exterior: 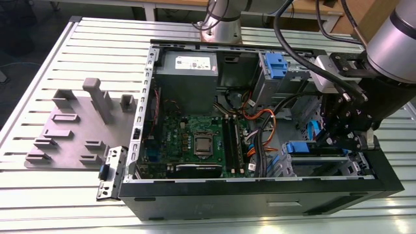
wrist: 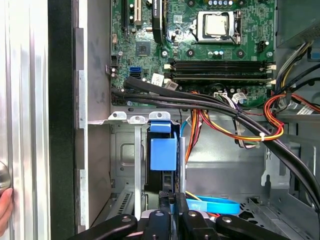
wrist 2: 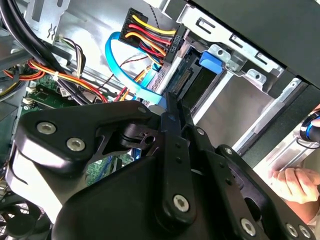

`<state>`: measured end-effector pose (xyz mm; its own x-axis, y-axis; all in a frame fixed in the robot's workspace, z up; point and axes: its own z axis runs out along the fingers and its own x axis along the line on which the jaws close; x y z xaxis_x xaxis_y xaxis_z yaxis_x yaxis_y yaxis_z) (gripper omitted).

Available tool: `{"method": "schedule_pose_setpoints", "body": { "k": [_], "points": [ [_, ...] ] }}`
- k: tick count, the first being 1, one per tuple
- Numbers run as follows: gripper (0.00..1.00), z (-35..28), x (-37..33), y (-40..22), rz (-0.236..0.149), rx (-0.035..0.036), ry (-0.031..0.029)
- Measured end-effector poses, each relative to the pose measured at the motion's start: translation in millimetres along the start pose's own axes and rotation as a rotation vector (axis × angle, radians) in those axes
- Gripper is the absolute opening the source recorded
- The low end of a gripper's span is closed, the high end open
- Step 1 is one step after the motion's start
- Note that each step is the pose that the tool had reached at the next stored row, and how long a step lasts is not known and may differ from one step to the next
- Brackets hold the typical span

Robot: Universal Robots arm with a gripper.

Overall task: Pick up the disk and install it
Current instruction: 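Insert the first disk wire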

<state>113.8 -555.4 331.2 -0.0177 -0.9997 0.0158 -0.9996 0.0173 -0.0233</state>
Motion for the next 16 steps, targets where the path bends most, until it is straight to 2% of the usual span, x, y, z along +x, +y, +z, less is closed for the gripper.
{"method": "schedule_pose_setpoints", "body": {
  "k": [9, 10, 11, 12, 16],
  "points": [
    [0.17, 0.3, 0.0, 0.0, 0.0, 0.0, -0.0003],
    [0.23, 0.4, 0.0, 0.0, 0.0, 0.0, -0.0003],
    [0.23, 0.4, 0.0, 0.0, 0.0, 0.0, -0.0002],
    [0.29, 0.3, 0.0, 0.0, 0.0, 0.0, -0.0002],
    [0.29, 0.0, 0.0, 0.1, 0.0, 0.0001, 0.0]
  ]
}}
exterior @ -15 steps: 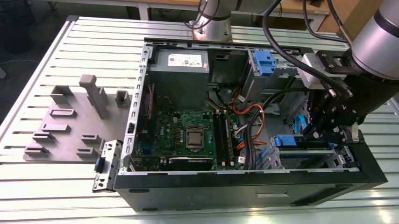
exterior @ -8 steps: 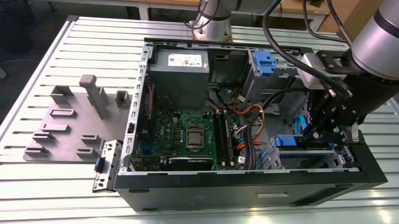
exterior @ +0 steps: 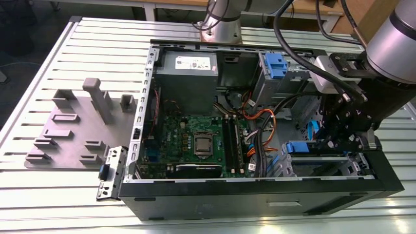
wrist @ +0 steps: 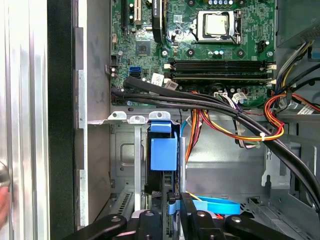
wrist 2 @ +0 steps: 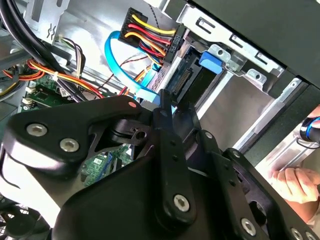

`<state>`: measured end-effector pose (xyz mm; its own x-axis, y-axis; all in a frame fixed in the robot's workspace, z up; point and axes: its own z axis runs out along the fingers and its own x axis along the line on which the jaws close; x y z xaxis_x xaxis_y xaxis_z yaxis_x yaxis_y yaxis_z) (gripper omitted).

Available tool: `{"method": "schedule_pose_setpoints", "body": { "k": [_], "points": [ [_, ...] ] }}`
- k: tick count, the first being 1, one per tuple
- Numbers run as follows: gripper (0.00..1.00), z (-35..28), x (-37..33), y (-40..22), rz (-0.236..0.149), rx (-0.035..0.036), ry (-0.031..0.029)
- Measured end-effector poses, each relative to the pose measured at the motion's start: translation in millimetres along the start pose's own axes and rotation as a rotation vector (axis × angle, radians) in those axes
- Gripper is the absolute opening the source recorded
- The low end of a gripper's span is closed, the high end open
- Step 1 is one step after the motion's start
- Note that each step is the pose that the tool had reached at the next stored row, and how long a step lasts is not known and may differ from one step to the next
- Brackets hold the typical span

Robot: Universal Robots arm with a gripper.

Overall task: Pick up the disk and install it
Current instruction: 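Insert the first disk wire, then insert the second disk wire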

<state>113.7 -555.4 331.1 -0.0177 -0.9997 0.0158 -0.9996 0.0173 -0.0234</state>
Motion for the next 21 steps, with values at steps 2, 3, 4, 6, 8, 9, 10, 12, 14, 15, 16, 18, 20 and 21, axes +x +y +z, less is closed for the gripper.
{"method": "schedule_pose_setpoints", "body": {
  "k": [2, 3, 4, 6, 8, 9, 10, 12, 14, 15, 16, 18, 20, 21],
  "points": [
    [0.29, -2.0, 0.0, 0.0, 0.0, 0.0002, -0.0001],
    [0.29, -3.5, 0.0, 0.0, 0.0, 0.0002, -0.0002],
    [0.29, -5.7, 0.1, -0.1, 0.0, 0.0002, -0.0002],
    [0.29, -11.4, 0.2, -0.2, 0.0, 0.0002, -0.0001],
    [0.29, -16.0, 0.2, -0.3, 0.0, 0.0001, -0.0001],
    [0.29, -17.8, 0.3, -0.3, 0.0, 0.0001, -0.0001],
    [0.29, -18.4, 0.3, -0.4, 0.0, 0.0001, -0.0002],
    [0.29, -18.3, 0.3, -1.5, 0.0, 0.0002, -0.0002],
    [0.29, -18.3, 0.2, -5.0, 0.0, 0.0002, -0.0001],
    [0.29, -18.2, 0.2, -7.3, 0.0, 0.0002, -0.0001],
    [0.29, -18.2, 0.1, -9.3, 0.0, 0.0002, -0.0002],
    [0.29, -18.2, 0.0, -11.3, 0.0, 0.0001, -0.0001],
    [0.29, -18.2, 0.0, -11.4, 0.0, 0.0002, -0.0002],
    [0.29, -18.2, 0.1, -12.4, 0.0, 0.0001, -0.0001]
  ]
}}
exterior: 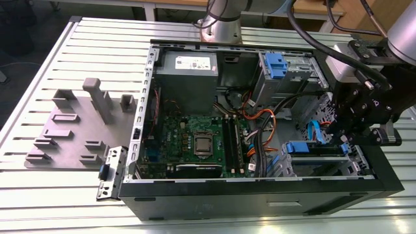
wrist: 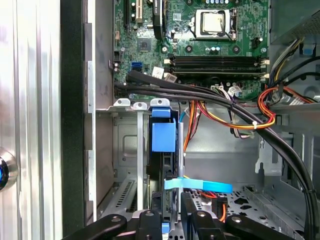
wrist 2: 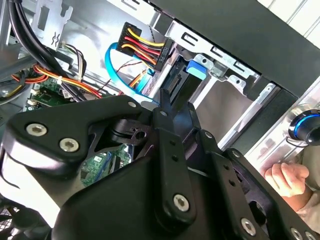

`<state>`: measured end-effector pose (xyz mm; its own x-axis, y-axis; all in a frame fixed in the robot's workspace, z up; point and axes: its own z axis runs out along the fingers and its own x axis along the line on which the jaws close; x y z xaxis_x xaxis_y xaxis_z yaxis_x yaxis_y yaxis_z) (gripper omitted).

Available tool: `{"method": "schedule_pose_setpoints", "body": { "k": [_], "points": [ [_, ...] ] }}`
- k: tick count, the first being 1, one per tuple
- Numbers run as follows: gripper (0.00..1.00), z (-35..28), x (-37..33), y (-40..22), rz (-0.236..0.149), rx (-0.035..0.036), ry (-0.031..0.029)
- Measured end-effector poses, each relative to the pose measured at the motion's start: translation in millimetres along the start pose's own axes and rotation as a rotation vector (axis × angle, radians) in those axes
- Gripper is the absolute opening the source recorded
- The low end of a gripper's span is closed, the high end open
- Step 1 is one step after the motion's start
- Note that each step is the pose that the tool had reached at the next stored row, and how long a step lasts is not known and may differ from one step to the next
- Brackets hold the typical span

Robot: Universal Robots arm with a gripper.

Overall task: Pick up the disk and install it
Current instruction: 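Insert the second disk wire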

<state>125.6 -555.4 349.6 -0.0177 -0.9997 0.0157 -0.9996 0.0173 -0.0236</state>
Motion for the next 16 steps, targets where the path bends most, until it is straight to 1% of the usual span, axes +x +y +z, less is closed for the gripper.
{"method": "schedule_pose_setpoints", "body": {
  "k": [1, 12, 16],
  "points": [
    [0.29, 0.0, 0.0, -0.9, 0.0, 0.0, 0.0],
    [0.29, 0.0, -3.0, -0.9, 0.0, 0.0, 0.0],
    [0.29, 0.0, -3.0, -0.9, 0.0, 0.0, -0.0001]
  ]
}}
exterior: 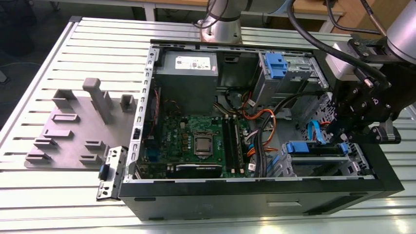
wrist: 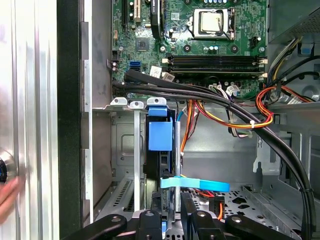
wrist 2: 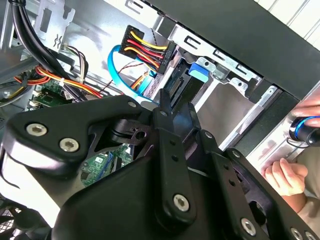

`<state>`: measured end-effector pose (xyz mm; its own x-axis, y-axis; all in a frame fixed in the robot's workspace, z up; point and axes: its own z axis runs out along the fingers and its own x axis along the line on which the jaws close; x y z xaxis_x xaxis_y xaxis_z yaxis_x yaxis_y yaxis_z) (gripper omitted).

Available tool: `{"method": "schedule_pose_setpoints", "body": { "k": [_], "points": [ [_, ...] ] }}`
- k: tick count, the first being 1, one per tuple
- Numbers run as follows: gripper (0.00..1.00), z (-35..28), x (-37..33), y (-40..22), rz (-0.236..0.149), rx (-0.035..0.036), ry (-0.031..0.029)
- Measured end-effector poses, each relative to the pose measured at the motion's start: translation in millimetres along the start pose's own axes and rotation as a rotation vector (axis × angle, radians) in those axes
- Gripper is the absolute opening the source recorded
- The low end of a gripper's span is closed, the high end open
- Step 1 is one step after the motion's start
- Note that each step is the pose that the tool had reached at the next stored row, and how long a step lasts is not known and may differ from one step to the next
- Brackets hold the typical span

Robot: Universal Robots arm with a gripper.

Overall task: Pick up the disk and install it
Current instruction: 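Insert the second disk wire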

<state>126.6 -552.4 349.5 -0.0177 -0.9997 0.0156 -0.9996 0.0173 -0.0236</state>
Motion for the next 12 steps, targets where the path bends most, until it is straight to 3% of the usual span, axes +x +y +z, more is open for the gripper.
{"method": "schedule_pose_setpoints", "body": {
  "k": [7, 12],
  "points": [
    [0.29, 0.0, -0.5, -0.1, 0.0, 0.0, 0.0],
    [0.29, 0.4, -10.0, -0.3, 0.0, 0.0, 0.0]
  ]
}}
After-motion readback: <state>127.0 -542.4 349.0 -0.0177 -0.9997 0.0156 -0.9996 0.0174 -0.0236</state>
